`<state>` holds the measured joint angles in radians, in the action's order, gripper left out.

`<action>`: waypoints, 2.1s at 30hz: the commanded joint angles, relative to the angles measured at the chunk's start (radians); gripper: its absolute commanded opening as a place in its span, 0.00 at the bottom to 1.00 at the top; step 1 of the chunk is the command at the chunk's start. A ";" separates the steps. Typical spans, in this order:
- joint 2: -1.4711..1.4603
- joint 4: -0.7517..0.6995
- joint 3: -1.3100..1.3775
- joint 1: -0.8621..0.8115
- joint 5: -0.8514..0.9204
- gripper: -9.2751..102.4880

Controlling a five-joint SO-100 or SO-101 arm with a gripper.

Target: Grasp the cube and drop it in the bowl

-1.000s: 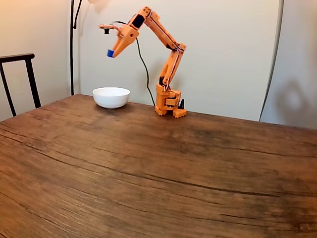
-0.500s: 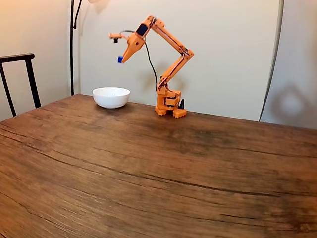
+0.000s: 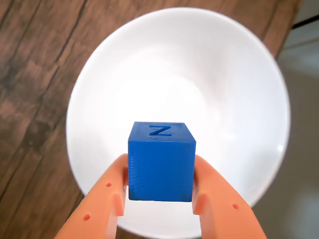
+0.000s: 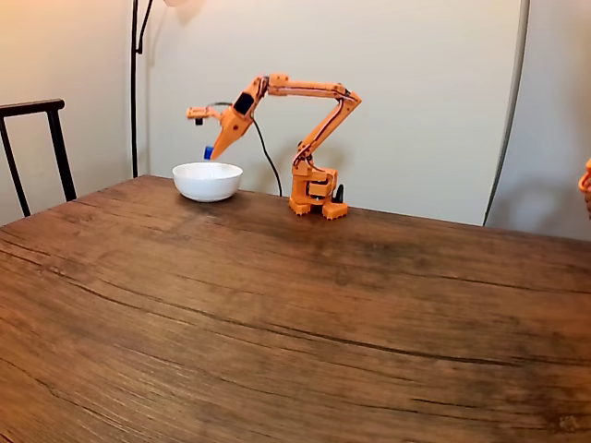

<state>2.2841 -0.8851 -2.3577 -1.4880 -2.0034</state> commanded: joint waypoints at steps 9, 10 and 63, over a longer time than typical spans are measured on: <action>0.015 0.172 -0.143 -0.021 -0.003 0.39; 0.015 0.172 -0.141 -0.021 -0.006 0.41; 0.247 -0.210 0.041 1.187 0.330 0.08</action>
<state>2.4375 -1.1075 -2.2642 -0.3329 -1.6782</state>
